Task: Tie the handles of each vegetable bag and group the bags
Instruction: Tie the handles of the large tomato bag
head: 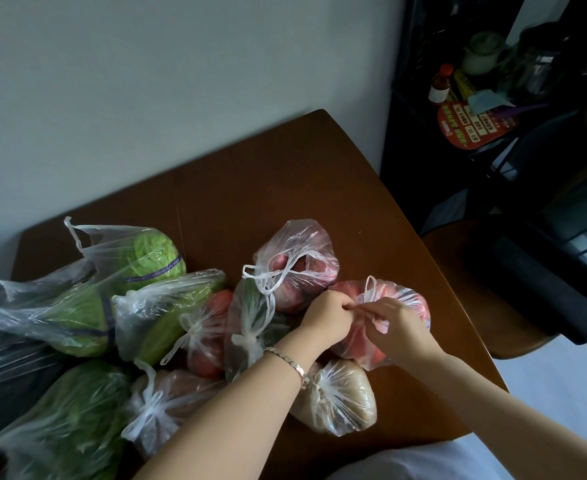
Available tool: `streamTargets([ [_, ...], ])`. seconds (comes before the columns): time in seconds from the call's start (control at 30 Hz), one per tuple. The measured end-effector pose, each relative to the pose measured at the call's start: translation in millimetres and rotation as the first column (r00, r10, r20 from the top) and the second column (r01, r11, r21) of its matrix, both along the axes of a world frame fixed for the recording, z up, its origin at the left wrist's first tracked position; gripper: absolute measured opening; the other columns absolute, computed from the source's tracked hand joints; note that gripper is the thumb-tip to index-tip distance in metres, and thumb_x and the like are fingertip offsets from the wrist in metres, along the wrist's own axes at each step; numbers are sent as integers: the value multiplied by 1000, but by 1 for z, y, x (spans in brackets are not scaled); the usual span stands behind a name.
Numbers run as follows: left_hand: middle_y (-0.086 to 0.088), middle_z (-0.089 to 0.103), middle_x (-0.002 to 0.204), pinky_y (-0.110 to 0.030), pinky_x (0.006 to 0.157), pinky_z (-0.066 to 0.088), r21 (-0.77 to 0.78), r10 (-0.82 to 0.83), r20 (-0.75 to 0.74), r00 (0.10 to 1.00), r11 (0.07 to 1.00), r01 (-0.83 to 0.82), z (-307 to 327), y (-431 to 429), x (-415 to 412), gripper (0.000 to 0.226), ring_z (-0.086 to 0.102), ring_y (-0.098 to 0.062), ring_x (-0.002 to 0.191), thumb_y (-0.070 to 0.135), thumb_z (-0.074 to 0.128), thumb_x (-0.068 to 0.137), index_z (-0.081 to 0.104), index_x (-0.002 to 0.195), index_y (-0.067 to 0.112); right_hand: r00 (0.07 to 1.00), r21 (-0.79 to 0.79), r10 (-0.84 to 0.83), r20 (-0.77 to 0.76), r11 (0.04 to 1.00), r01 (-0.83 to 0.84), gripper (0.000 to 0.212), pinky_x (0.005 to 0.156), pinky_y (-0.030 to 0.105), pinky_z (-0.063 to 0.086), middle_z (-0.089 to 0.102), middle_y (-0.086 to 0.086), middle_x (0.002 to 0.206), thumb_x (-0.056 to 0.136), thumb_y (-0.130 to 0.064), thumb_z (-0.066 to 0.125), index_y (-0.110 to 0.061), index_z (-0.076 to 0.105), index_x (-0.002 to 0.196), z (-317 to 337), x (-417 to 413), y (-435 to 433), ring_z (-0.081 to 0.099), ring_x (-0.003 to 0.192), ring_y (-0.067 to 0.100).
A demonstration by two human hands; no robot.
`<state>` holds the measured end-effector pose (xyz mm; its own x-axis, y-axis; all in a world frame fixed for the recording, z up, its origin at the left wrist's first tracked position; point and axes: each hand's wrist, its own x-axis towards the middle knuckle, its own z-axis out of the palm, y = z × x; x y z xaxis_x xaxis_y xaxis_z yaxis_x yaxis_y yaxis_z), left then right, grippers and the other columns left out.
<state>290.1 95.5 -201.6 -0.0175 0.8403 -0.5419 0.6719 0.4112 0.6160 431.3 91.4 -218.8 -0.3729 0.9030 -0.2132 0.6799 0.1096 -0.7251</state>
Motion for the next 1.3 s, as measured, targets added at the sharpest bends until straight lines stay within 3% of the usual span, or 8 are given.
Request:
streamTargets([
  [0.4,-8,69,107,-27,85,49,68,103,9,995,992,-104,0,-14,3,21,63,-22,99,19,57,89,69,103,10,994,12,-73,79,997,72,20,73,14,39,69,5,104,87,-13,59,-10,70,103,5,-8,-1,59,88,14],
  [0.53,-8,68,109,-29,88,49,143,134,-20,991,981,-130,0,-17,6,20,62,-22,100,16,54,90,67,103,9,975,-78,-196,-101,979,189,9,67,17,48,64,-2,81,79,-9,69,-12,66,87,6,-6,1,59,74,11],
  [0.67,-8,67,110,-26,87,48,175,145,4,989,974,-143,-1,-19,8,21,61,-20,100,13,52,91,67,104,7,879,-380,-345,-329,901,211,25,56,17,51,64,-2,68,75,10,65,-15,63,70,11,0,-1,61,62,13],
  [0.8,-9,69,107,-27,86,51,73,218,55,974,972,-221,-4,-20,7,21,64,-21,98,16,55,90,67,106,9,984,-128,-75,-160,990,55,32,65,22,53,65,-19,78,77,4,66,-27,74,84,8,1,-5,63,71,14],
  [0.9,-10,71,105,-29,83,54,3,269,67,961,963,-270,-6,-18,6,22,66,-21,93,19,59,89,68,106,8,1000,63,14,14,998,-15,19,79,24,48,68,-3,91,80,-4,66,-16,74,92,4,0,-7,61,87,15],
  [1.0,-9,70,104,-29,80,54,2,255,41,966,967,-255,-3,-19,6,22,66,-21,91,20,57,90,68,105,9,988,263,98,121,956,-127,10,70,34,55,72,7,80,70,-4,76,-9,74,79,-5,1,-4,67,78,27],
  [1.17,-9,69,109,-29,85,51,85,168,-164,972,984,-156,2,-17,6,22,63,-25,101,12,49,91,69,101,8,883,263,227,410,898,-353,26,63,27,57,66,-8,77,44,-31,90,-31,71,62,-1,-1,-11,64,76,14],
  [1.3,-10,70,108,-29,86,51,57,130,-237,963,991,-119,2,-11,5,25,64,-26,101,8,47,92,71,97,9,891,151,251,379,933,-327,12,95,35,48,62,-2,106,77,-26,71,-25,73,88,0,4,-14,52,109,21],
])
